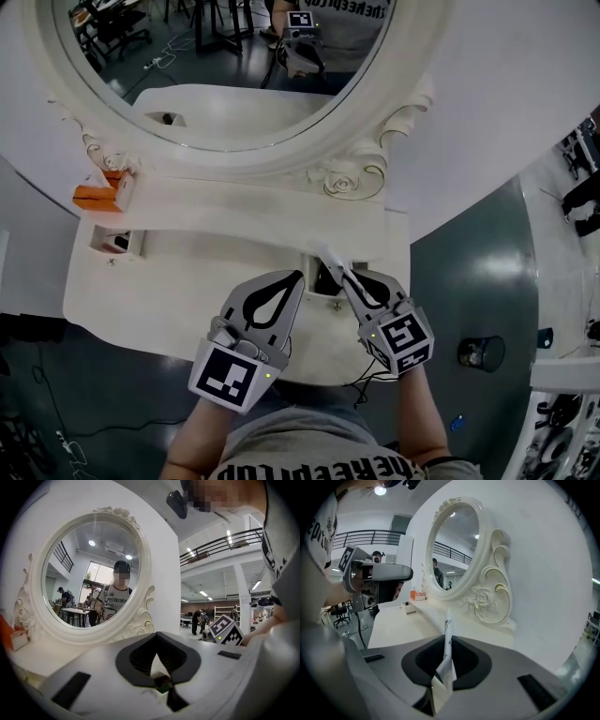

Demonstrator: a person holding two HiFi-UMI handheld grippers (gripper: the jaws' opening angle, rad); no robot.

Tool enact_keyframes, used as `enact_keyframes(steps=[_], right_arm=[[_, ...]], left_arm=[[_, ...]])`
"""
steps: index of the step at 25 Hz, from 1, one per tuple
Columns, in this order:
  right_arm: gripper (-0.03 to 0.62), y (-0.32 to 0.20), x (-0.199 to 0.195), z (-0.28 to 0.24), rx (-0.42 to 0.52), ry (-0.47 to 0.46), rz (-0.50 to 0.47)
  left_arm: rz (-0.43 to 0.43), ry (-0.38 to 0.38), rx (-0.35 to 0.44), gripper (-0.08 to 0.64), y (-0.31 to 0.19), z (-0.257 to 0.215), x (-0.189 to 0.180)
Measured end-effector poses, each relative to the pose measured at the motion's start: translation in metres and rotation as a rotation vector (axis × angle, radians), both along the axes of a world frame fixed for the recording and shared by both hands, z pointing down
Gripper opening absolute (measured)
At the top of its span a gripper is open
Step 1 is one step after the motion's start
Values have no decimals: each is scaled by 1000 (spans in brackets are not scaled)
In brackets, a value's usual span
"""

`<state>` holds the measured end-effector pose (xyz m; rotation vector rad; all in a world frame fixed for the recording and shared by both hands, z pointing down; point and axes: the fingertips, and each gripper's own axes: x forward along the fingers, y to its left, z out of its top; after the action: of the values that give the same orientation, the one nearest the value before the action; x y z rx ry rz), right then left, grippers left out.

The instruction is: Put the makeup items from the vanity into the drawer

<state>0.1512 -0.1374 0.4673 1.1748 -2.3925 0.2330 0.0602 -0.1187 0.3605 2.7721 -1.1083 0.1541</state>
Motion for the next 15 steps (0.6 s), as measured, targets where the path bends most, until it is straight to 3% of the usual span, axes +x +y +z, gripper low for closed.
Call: enact_keyframes(steps=[15], right_arm=[[54, 20, -20, 10, -37, 72, -134]], left_arm=[[-28, 4, -4, 14, 4, 2, -6]])
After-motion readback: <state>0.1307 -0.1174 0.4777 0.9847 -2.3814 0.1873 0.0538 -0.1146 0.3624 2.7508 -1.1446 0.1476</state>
